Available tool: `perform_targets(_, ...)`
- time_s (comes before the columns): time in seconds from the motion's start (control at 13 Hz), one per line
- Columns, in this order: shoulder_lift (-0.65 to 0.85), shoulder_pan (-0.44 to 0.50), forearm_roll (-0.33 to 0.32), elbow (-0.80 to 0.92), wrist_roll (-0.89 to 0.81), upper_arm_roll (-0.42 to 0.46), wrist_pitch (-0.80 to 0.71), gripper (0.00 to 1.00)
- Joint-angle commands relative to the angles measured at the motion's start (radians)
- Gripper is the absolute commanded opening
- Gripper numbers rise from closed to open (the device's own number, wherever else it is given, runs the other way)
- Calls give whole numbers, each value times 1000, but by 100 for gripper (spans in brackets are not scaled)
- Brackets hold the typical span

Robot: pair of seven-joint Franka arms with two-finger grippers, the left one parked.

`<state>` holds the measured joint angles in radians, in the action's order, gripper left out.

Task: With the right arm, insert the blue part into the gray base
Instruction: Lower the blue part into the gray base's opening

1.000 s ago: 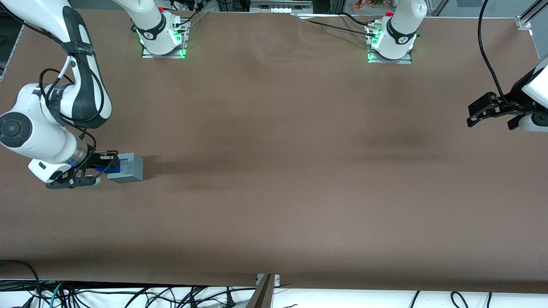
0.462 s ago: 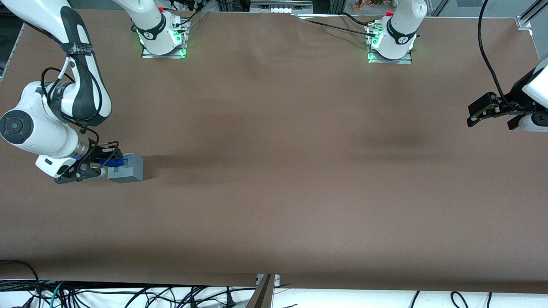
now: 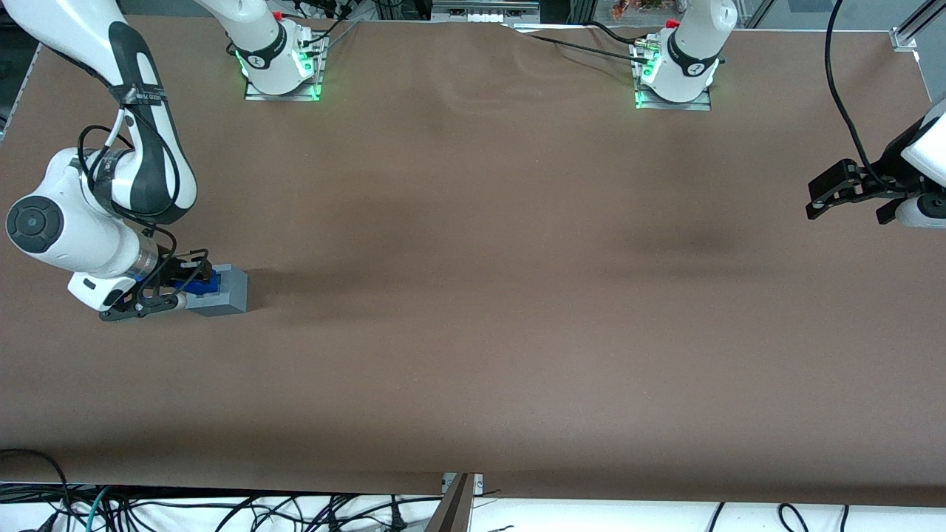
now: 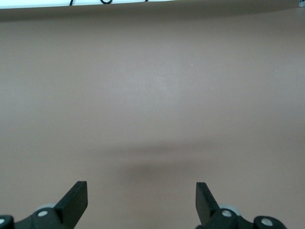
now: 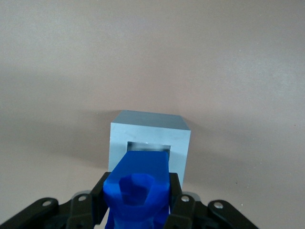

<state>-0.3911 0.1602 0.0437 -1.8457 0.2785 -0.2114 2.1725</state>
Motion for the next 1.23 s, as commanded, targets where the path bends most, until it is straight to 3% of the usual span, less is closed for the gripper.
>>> perform_targets(0.0, 5, -19, 51, -13, 25, 3, 15, 9)
perform_targets(1.15, -8, -19, 62, -21, 54, 4, 44, 9)
